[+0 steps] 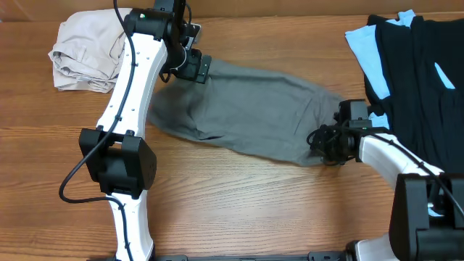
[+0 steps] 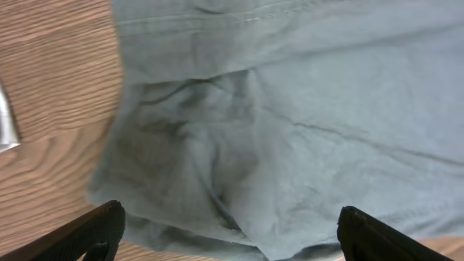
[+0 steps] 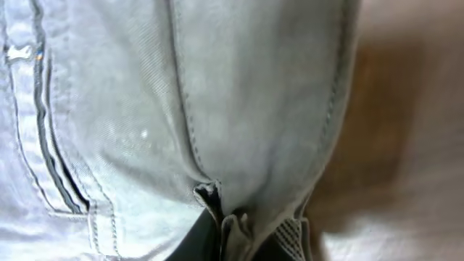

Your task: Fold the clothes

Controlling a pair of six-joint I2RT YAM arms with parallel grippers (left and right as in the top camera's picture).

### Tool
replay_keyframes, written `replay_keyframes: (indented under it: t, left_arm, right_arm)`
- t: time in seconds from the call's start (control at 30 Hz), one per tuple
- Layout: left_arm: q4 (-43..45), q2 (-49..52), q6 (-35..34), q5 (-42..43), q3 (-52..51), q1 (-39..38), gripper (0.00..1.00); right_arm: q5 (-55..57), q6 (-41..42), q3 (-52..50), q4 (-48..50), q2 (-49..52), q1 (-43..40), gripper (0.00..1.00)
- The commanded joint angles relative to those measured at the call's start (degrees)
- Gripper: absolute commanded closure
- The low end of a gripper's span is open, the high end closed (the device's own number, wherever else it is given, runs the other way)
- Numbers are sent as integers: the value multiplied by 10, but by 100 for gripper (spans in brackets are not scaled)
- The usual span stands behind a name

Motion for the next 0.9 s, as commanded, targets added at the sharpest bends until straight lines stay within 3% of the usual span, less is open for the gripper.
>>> replay_keyframes:
  t: [0.0, 0.1, 0.27, 0.33, 0.43, 0.53, 0.8, 0.87]
  left_arm:
    - [6, -12, -9, 43, -23, 0, 4]
    - [16, -12, -11, 50, -55, 0, 4]
    - [40, -12, -20, 50, -130, 0, 8]
    - [63, -12, -21, 49, -161, 2, 9]
    - [108, -12, -23, 53, -204, 9, 14]
    - [161, -12, -23, 76, -242, 20, 28]
    - [247, -9, -23, 103, -299, 37, 78]
    - [257, -5, -23, 103, -304, 38, 84]
  right_arm:
    - [52, -132, 30, 20, 21, -14, 83]
    - [74, -176, 53, 27, 27, -16, 76]
    - [76, -177, 63, 15, 27, -21, 74]
    - [59, -177, 66, 3, 27, -24, 62]
    - [37, -177, 87, -38, 26, -30, 30]
    - [33, -177, 133, -104, 25, -31, 19]
    - [33, -178, 306, -279, 25, -31, 17]
    - [33, -171, 318, -284, 25, -31, 17]
